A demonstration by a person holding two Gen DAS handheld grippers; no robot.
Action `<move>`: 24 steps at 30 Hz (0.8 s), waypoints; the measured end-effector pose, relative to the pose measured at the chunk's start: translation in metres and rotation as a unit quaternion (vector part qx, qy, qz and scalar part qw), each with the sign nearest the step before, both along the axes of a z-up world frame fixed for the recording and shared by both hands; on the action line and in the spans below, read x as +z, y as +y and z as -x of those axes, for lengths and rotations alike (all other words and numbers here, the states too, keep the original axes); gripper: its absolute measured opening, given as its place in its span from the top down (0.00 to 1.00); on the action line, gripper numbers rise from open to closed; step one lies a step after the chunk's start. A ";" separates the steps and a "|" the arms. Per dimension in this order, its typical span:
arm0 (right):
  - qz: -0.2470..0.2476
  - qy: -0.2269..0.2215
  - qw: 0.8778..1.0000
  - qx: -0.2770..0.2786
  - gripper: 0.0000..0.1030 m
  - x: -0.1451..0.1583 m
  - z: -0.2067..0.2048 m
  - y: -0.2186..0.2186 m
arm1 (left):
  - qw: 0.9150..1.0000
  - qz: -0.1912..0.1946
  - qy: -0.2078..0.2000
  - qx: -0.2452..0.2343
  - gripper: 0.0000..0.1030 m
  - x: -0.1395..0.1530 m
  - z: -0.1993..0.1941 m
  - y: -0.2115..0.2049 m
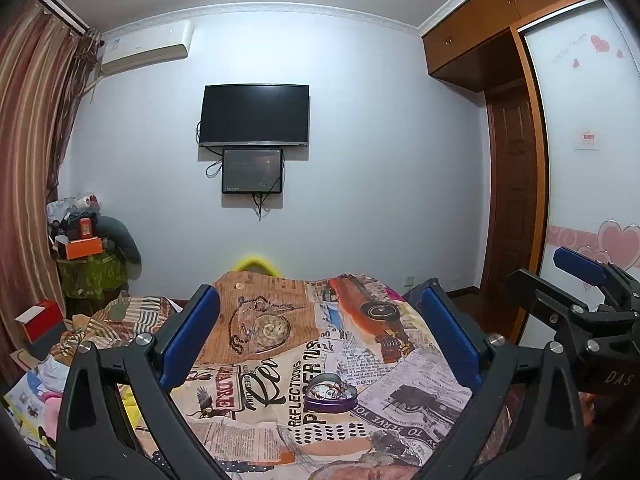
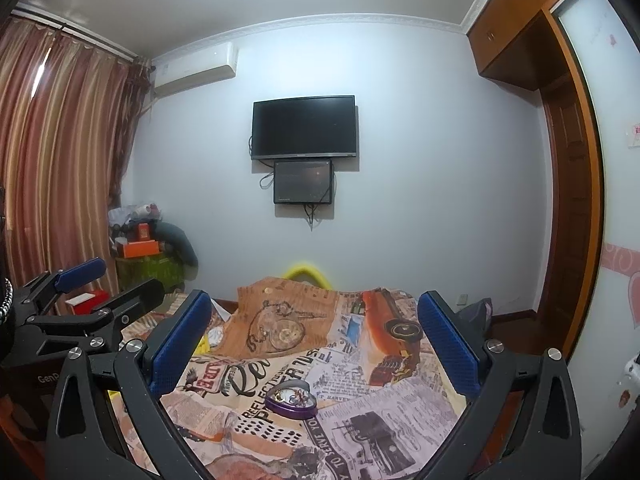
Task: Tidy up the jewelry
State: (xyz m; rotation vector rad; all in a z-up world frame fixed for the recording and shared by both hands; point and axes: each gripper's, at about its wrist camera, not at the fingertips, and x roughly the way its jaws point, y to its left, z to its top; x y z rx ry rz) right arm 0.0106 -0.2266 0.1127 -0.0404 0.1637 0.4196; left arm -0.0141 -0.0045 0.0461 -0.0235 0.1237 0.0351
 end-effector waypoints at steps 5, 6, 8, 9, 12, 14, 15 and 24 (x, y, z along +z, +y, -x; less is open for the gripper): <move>-0.001 0.009 1.000 -0.001 0.01 -0.003 -0.002 -0.002 | 1.000 0.002 0.007 -0.001 0.02 -0.002 -0.003 0.000; -0.001 0.010 1.000 -0.001 0.01 -0.003 -0.002 -0.002 | 1.000 0.002 0.008 -0.001 0.02 -0.003 -0.003 0.000; 0.000 0.012 1.000 -0.002 0.01 -0.003 -0.002 -0.002 | 1.000 0.003 0.010 -0.001 0.02 -0.004 -0.004 0.000; 0.000 0.012 1.000 -0.003 0.01 -0.003 -0.002 -0.002 | 1.000 0.004 0.012 -0.002 0.02 -0.004 -0.005 0.000; -0.001 0.015 1.000 -0.005 0.01 -0.003 -0.003 -0.003 | 1.000 0.005 0.014 -0.005 0.02 -0.005 -0.006 0.000; -0.002 0.018 1.000 -0.006 0.01 -0.004 -0.003 -0.004 | 1.000 0.005 0.015 -0.006 0.02 -0.005 -0.005 -0.001; -0.002 0.019 1.000 -0.006 0.01 -0.004 -0.003 -0.004 | 1.000 0.006 0.015 -0.007 0.02 -0.005 -0.005 0.000; 0.004 0.028 1.000 -0.006 0.01 -0.004 -0.005 -0.002 | 1.000 0.010 0.021 -0.008 0.01 -0.007 -0.008 -0.001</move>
